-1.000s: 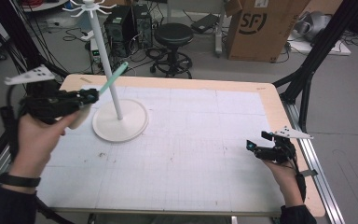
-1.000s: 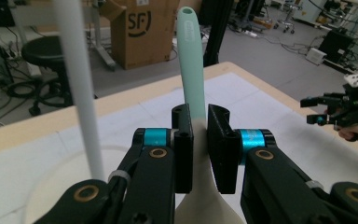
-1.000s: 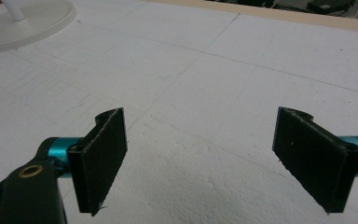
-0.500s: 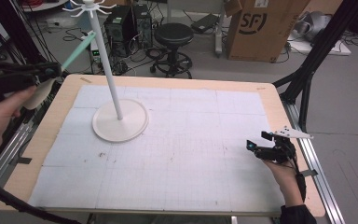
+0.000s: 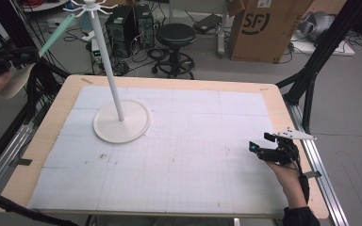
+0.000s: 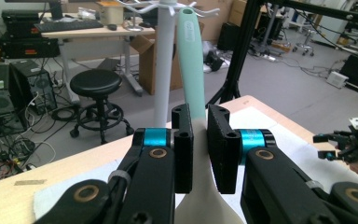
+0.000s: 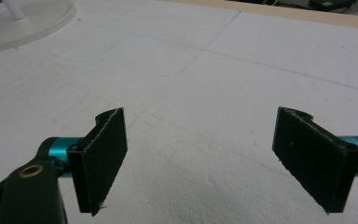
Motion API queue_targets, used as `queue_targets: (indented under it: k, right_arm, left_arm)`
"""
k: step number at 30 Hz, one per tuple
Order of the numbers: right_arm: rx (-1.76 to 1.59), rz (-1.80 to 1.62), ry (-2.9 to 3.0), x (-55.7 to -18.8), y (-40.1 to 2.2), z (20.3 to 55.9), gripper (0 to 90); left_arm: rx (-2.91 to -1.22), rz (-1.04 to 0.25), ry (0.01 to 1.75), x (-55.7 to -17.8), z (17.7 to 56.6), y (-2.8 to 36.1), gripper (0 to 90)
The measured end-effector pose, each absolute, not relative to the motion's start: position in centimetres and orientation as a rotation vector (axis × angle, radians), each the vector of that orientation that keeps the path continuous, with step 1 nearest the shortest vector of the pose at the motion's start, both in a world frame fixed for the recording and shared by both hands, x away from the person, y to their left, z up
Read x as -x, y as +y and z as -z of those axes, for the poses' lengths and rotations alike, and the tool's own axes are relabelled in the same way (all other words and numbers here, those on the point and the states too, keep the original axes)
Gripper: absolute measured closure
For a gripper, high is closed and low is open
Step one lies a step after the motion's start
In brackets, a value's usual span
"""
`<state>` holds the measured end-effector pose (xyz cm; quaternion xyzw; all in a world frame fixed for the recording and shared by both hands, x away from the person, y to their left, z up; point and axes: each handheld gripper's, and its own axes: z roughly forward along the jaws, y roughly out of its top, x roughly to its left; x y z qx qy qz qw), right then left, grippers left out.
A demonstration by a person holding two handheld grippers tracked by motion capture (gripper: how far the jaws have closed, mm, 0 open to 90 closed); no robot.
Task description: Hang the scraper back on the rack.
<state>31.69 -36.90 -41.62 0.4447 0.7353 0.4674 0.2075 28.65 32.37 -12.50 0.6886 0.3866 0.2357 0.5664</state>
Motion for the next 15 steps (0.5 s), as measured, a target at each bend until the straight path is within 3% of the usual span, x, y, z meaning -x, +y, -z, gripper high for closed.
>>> queue_targets:
  k: [15]
  right_arm:
    - [-1.242,-1.309,2.042,-31.70,-37.08,41.59,17.3]
  left_arm:
    - [-1.630,-0.565,0.927,-29.36,12.61,32.29,80.9]
